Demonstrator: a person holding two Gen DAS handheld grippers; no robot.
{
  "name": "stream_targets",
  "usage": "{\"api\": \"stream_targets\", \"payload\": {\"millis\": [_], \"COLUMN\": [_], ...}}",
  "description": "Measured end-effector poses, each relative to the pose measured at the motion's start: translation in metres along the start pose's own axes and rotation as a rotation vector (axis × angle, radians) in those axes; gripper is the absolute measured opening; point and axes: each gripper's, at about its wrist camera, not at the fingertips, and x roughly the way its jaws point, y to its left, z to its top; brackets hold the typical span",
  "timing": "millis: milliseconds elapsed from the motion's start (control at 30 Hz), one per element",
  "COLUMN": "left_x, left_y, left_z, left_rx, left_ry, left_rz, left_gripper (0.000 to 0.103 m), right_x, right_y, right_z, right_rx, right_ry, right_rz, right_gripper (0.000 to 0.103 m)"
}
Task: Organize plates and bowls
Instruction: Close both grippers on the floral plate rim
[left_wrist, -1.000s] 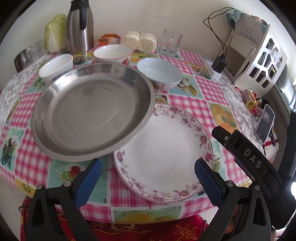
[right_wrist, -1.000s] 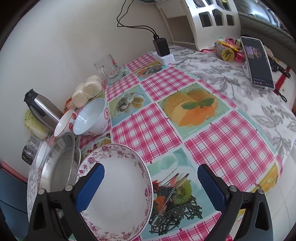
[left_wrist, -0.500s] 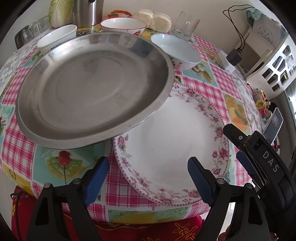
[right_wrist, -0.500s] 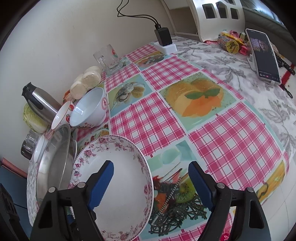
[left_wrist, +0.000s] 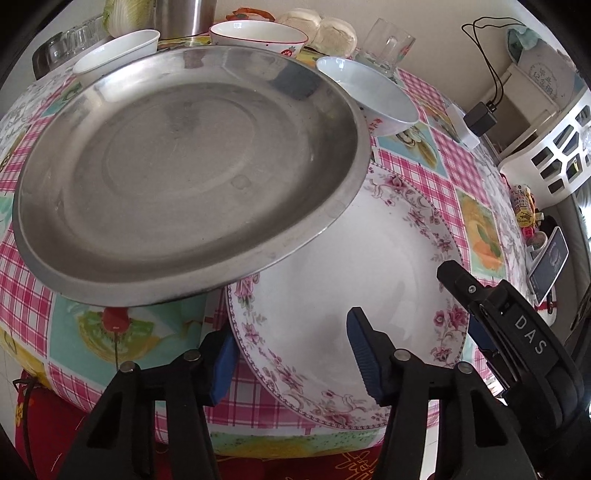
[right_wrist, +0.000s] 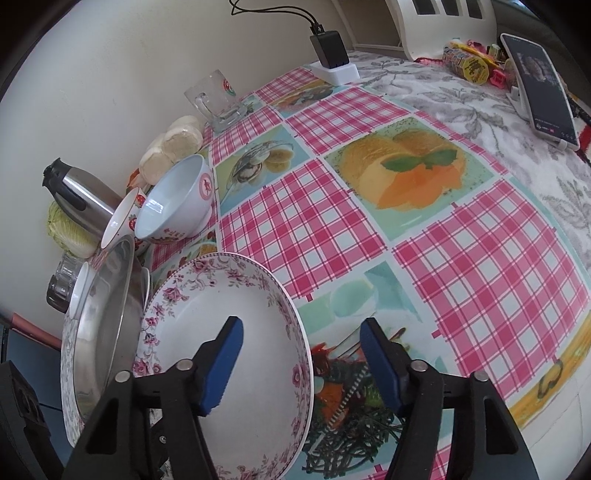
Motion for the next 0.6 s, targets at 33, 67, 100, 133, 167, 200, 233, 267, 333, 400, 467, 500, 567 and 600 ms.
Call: {"api": "stream_targets", "payload": {"millis": [33,67,100,133,167,200,233,267,333,400,467,500,567,600], "left_x": [0.000,0.000,0.001,0.001,0.001,0.001,0.001,0.001,0.001,0.001,-0.001,-0.002,-0.002,-0.003], "left_y": [0.000,0.001,0.001,0.003,0.005,0.006,0.008,0.009,0.010,0.013,0.015,0.018,0.022,0.024], "left_z": [0.000,0.001,0.002,0.003,0.004,0.005,0.006,0.006,0.008,0.008,0.008,0.007,0.007,0.007], "left_rx": [-0.003,-0.007,-0.015,-0.025,-0.035,-0.044,-0.048,-0.051,-0.060,-0.071,-0.083,-0.091,-0.108,-0.115], "left_ry": [-0.003,-0.006,-0.008,-0.012,-0.015,-0.017,-0.018,-0.019,-0.025,-0.030,-0.039,-0.044,-0.052,-0.055], "left_rz": [0.000,0.002,0.003,0.004,0.005,0.005,0.006,0.010,0.017,0.009,0.015,0.031,0.052,0.054], "left_gripper": [0.057,0.056,0.056,0.056,0.056,0.056,0.056,0.056,0.056,0.056,0.049,0.044,0.032,0.030], "right_x": [0.001,0.001,0.002,0.003,0.004,0.005,0.005,0.006,0.007,0.008,0.008,0.008,0.008,0.007], "right_y": [0.000,0.000,0.001,0.002,0.002,0.003,0.003,0.003,0.002,0.001,0.001,0.001,0.003,0.003], "right_z": [0.000,0.000,0.000,0.000,0.000,0.000,0.000,0.000,0.000,0.000,0.000,0.001,0.001,0.001], "right_rx": [0.001,0.000,0.000,-0.003,-0.005,-0.006,-0.008,-0.006,-0.001,0.002,0.002,0.000,-0.008,-0.009], "right_ry": [-0.002,-0.005,-0.007,-0.007,-0.003,-0.003,-0.006,-0.006,-0.005,-0.004,-0.003,-0.001,0.001,0.001], "right_rz": [0.001,0.000,-0.001,0.000,-0.001,-0.004,-0.007,-0.008,-0.008,-0.014,-0.012,-0.013,-0.018,-0.019], "right_gripper": [0.064,0.064,0.063,0.054,0.050,0.045,0.042,0.040,0.032,0.027,0.026,0.025,0.024,0.024]}}
